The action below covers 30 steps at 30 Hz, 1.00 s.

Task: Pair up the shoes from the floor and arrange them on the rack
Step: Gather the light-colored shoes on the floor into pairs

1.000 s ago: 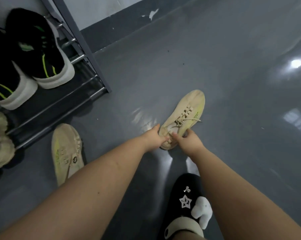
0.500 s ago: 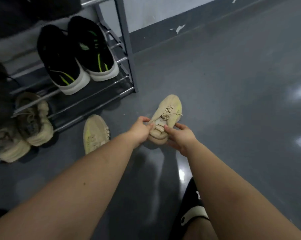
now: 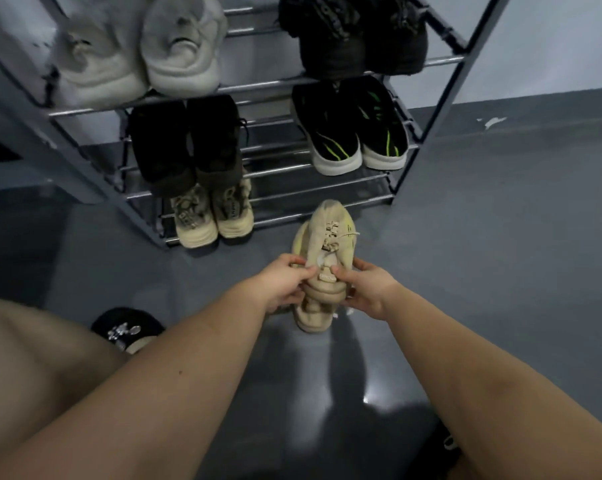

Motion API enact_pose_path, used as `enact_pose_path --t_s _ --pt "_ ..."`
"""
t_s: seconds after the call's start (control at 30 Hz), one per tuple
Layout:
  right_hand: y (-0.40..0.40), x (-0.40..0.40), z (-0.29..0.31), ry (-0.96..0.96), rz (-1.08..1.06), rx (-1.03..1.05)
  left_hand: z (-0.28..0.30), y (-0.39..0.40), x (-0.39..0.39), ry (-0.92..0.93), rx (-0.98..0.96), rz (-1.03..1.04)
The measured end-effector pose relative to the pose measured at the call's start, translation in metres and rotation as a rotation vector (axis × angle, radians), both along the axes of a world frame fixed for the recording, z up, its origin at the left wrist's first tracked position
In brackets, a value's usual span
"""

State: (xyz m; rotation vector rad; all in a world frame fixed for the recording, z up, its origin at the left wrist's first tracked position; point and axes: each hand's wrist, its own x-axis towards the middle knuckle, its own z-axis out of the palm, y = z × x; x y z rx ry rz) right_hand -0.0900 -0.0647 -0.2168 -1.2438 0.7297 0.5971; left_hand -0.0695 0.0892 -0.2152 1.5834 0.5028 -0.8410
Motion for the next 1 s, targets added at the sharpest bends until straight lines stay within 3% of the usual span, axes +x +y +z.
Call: enact_pose_path --t_s 0.27,0.6,0.73,0.87,1.0 --pt "0.014 0.001 -0.002 0.063 0.168 -0.105 -0.008 0.028 -0.012 0.021 -0.076 0.040" --pt "0.000 0.016 -0.021 0.057 0.053 -0.155 -0.030 0.012 0.001 0.019 -0.072 0.028" --pt "-0.018 0.019 -0.028 0.058 0.012 -0.211 -0.046 0.002 0.008 -0.046 0.015 -0.041" --pt "-0.034 0.015 -0.041 0.071 -0.031 -0.228 -0.066 0.004 0.014 -0.089 0.223 -0.050" --pt "-0.044 0.011 -0.055 0.061 -0.041 -0.234 -0.078 0.004 0.014 -0.029 0.345 -0.035"
